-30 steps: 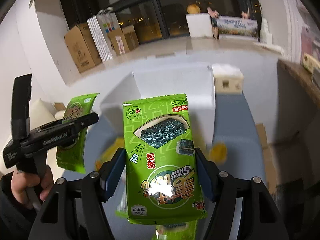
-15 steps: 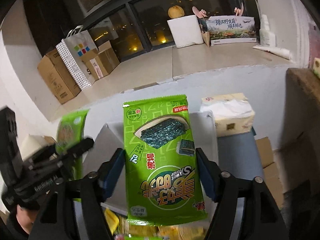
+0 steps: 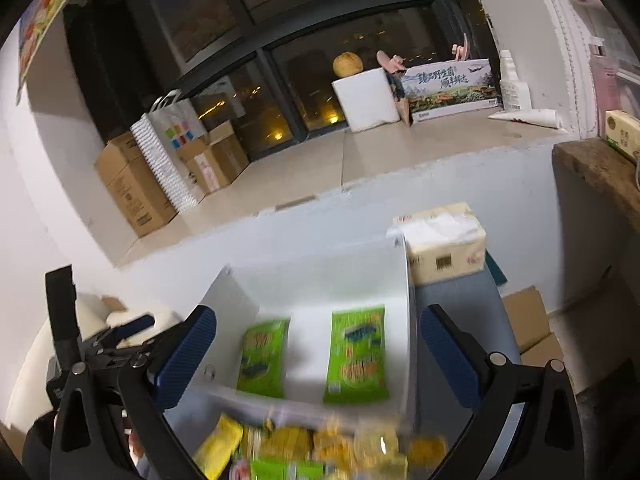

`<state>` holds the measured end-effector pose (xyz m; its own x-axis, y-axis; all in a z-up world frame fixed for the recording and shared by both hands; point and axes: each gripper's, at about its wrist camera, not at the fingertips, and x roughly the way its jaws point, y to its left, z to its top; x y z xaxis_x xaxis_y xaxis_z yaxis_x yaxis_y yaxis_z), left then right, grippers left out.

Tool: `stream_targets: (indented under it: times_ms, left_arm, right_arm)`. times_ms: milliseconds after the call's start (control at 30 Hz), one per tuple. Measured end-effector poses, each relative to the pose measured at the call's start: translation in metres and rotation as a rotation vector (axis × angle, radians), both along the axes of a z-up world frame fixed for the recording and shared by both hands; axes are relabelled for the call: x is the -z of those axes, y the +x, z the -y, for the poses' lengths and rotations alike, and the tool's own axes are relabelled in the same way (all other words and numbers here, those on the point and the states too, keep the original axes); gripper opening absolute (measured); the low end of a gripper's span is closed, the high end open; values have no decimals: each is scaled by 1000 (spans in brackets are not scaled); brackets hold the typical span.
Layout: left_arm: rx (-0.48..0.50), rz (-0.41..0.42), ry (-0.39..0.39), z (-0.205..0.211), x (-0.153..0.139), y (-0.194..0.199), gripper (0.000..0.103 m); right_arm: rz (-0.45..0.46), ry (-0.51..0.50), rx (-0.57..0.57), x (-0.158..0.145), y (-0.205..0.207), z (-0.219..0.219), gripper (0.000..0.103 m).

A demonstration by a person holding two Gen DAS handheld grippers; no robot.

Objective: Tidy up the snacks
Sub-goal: 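Carry the green seaweed packet into the white box with the right gripper and release, then grasp a green seaweed packet with the right gripper while the left grasps a long green packet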

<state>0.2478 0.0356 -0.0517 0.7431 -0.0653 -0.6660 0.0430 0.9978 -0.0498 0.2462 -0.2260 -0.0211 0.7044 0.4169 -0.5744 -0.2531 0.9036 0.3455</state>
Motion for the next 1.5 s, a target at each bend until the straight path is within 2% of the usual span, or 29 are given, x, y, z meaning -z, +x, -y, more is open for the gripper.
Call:
stream_targets:
  times_ms: [67,167,400,567,700,800,967,1100,1133,1167,1200,1233,1400,1500]
  left_arm:
    - [3,-1,-4,6,2,-29,103]
    - [40,0,-87,14,2,-78,103]
    - [10,31,-86,38,16,-175,103]
    - [-8,8,-109,40,28,-208,103]
    - [-20,-13,-94,38,35,-221,103]
    - [-18,-22,-113,34,39,-226,103]
    - [-45,-45,-61,36,46,-229,103]
    - [-42,-66,-41,41,52,-226,103]
    - [-40,-69,-37,43,53,-226,103]
    - [-38,-72,-34,45,54,-225,103]
    - [-33,-75,-32,46,54,-223,103]
    - [-26,-77,-31,49,55,-222,103]
    - [-4,-99,8,67,61,-212,103]
    - [7,-120,52,84,66,-202,103]
  right_arm:
    - [10,-29,-14,3,-30,5,103]
    - [10,-99,-30,16,-75,7,103]
    - [-130,-189,-31,76,-148,19,103]
    - [-205,-256,-59,114,-173,14,103]
    - [-212,-310,-74,129,-179,10,103]
    - [-229,-314,-80,138,-176,10,103]
    - [-257,-333,-97,149,-170,4,103]
    - [-265,-394,-109,161,-163,-4,103]
    - [-251,-418,-100,162,-163,-4,101]
    - [-236,-444,-88,163,-165,-5,90]
    - [-224,-436,-89,162,-166,-5,75]
    - [-224,-420,-94,160,-167,-3,71]
    - [-240,-377,-102,155,-169,6,71]
    - [-220,-340,-83,141,-177,22,71]
